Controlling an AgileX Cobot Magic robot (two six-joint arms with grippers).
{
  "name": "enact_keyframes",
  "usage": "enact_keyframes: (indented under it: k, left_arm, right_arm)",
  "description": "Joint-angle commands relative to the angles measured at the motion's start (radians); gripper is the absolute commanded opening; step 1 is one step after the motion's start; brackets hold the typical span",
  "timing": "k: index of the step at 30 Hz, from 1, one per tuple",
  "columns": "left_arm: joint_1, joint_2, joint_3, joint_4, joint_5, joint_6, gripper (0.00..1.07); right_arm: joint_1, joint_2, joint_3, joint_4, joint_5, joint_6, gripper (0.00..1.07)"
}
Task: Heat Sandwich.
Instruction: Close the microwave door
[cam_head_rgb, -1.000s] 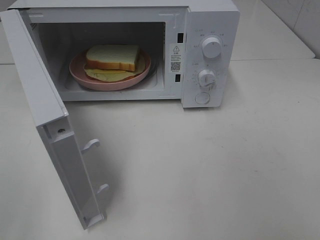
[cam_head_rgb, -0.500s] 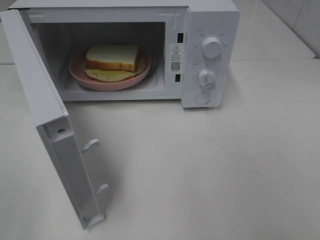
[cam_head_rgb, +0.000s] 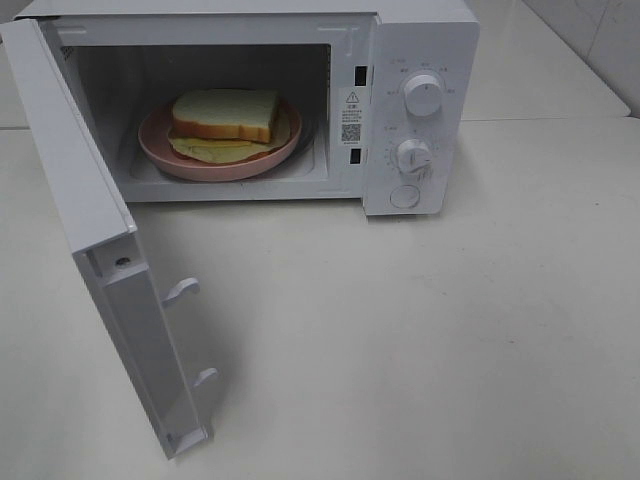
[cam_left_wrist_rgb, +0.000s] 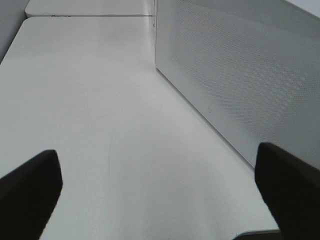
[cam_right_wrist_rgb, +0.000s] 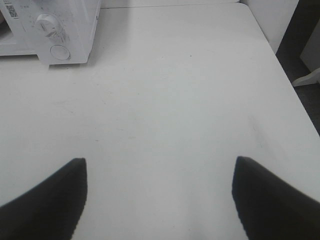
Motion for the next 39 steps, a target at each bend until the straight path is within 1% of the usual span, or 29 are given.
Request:
enact_keyframes:
  k: [1,39]
  left_arm:
    - [-0.008,-0.022,0.004,-0.001,-0.01,0.001,1.01]
    - [-0.008,-0.022,0.004,-0.001,-0.01,0.001,1.01]
  right_arm:
    - [-0.007,-0.026,0.0,0.004,-0.01,-0.004,0.76]
    - [-0.007,-0.026,0.0,0.004,-0.01,-0.003,0.76]
